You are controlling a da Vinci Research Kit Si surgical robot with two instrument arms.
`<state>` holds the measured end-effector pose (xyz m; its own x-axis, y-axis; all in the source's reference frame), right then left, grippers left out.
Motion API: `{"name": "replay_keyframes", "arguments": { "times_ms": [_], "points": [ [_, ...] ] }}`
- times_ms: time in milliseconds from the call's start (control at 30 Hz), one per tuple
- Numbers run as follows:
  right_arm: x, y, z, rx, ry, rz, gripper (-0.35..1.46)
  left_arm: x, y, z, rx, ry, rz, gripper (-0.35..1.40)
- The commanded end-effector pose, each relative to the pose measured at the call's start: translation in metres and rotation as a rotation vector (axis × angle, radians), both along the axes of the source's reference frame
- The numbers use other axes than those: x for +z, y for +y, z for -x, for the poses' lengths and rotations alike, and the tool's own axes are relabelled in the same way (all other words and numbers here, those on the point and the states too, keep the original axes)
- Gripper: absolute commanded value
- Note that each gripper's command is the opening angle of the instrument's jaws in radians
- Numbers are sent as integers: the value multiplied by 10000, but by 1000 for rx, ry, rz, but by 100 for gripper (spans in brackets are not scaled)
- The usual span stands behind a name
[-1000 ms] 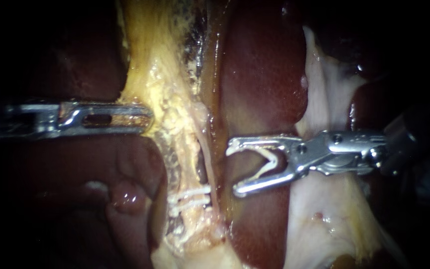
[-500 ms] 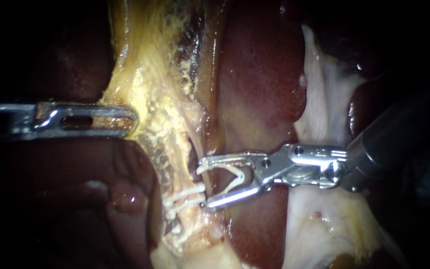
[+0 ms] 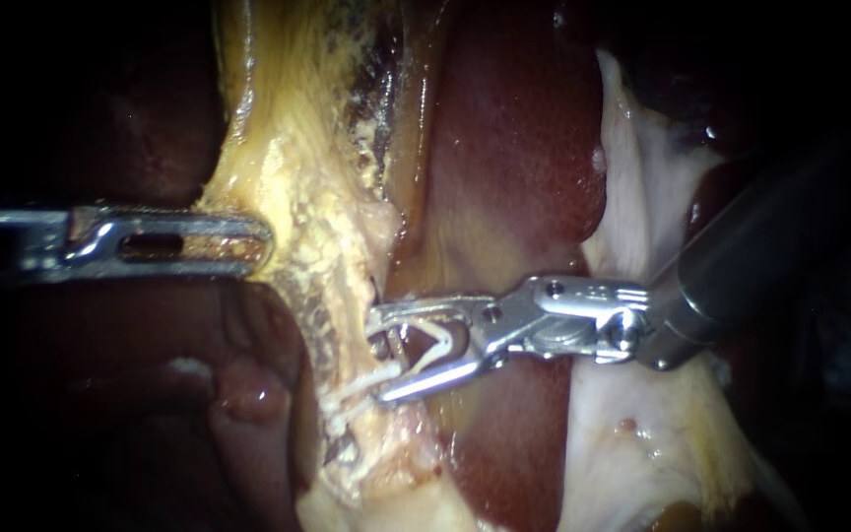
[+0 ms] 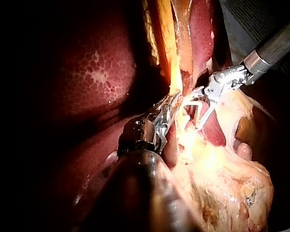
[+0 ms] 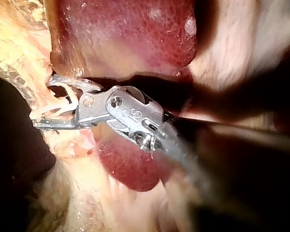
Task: Clipping third clip left tube
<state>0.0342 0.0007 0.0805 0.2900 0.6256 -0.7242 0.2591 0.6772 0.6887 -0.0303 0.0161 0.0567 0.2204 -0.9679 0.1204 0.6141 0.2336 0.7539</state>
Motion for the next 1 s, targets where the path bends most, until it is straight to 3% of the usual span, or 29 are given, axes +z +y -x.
{"name": "replay_keyframes", "arguments": {
  "times_ms": [33, 300, 500, 767, 1000],
  "points": [
    [-2, -1, -2, -6, 19, -16, 59, 0, 0, 0, 0, 0, 0, -35],
    [-7, -2, -18, -54, 82, -81, 57, 0, 0, 0, 0, 0, 0, -35],
    [-4, -1, -32, -82, 108, -125, 56, 0, 0, 0, 0, 0, 0, -35],
    [-2, 0, -39, -88, 116, -155, 56, 1, 0, 1, 0, 0, 0, -35],
    [-4, -4, -42, -133, 166, -244, 54, 2, 0, 1, 0, 0, 1, -35]
  ]
}}
